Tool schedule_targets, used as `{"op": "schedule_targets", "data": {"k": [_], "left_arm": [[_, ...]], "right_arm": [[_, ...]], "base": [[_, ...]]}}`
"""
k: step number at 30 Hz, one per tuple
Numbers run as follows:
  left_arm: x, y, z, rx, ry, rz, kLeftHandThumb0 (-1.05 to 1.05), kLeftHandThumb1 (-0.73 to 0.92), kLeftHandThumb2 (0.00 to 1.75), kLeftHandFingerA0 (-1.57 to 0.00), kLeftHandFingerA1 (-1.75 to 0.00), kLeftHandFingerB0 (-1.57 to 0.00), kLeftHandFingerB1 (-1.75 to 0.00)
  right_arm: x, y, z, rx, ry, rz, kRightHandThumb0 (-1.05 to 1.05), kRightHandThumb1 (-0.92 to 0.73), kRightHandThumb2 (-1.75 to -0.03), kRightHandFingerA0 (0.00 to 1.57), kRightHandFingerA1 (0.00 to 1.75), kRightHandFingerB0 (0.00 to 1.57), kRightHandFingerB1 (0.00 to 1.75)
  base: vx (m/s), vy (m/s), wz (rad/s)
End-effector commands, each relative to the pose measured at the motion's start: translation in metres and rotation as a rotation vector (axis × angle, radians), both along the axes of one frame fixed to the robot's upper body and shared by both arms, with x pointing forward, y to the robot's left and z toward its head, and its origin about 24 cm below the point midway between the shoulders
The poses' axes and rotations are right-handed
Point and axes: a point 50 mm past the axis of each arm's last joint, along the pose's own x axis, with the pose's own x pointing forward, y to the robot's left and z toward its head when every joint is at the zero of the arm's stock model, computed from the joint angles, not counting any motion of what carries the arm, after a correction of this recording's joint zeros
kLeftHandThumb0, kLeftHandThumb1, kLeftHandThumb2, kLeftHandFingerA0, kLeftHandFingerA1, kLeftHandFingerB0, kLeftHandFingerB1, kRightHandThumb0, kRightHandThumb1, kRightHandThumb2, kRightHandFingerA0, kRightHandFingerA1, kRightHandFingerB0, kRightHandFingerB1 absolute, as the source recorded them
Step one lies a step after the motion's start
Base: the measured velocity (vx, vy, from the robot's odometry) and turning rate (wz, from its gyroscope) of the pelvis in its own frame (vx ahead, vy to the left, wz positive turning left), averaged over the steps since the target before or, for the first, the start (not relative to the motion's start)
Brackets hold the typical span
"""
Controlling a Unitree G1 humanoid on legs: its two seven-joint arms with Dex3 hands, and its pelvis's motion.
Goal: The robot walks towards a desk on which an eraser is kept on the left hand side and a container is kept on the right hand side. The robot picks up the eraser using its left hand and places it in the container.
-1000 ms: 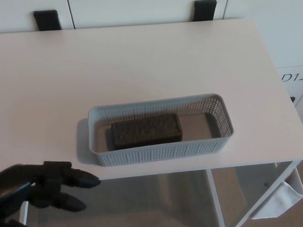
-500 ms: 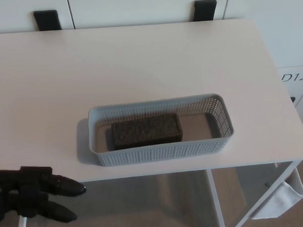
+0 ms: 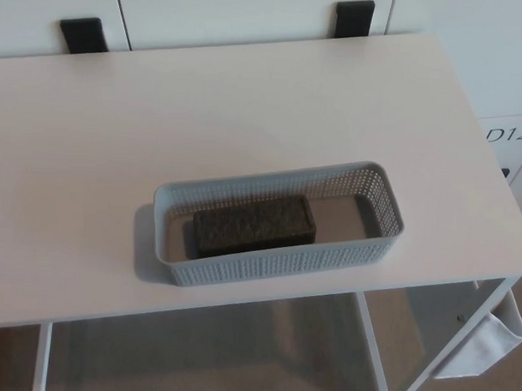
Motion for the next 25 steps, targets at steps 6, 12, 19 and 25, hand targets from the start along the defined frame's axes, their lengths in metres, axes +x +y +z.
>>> {"op": "schedule_targets", "data": {"k": [6,12,19,25], "left_arm": [[-0.018,0.026,-0.041,0.490,-0.083,-0.032,-0.58,0.53,0.57,-0.53,-0.42,-0.50,-0.37],[-0.019,0.032,-0.045,0.716,-0.179,0.002,-0.57,0.55,0.58,-0.47,-0.43,-0.50,-0.36],[-0.021,0.036,-0.048,0.842,-0.209,0.023,-0.52,0.56,0.57,-0.35,-0.50,-0.46,-0.38],[-0.028,0.036,-0.047,0.866,-0.206,0.014,-0.51,0.54,0.56,-0.41,-0.49,-0.48,-0.40]], "right_arm": [[-0.004,-0.010,-0.001,-0.052,0.004,0.014,-0.35,-0.58,-0.58,0.53,0.39,0.46,0.36],[-0.002,-0.010,-0.001,-0.051,-0.006,0.010,-0.35,-0.58,-0.57,0.53,0.39,0.46,0.37],[-0.004,-0.010,0.000,-0.052,-0.013,0.015,-0.36,-0.58,-0.57,0.54,0.39,0.47,0.36],[-0.012,-0.009,-0.004,-0.043,0.011,-0.014,-0.35,-0.57,-0.58,0.53,0.39,0.45,0.36]], "base": [[0.00,0.000,0.00],[0.00,0.000,0.00],[0.00,0.000,0.00],[0.00,0.000,0.00]]}}
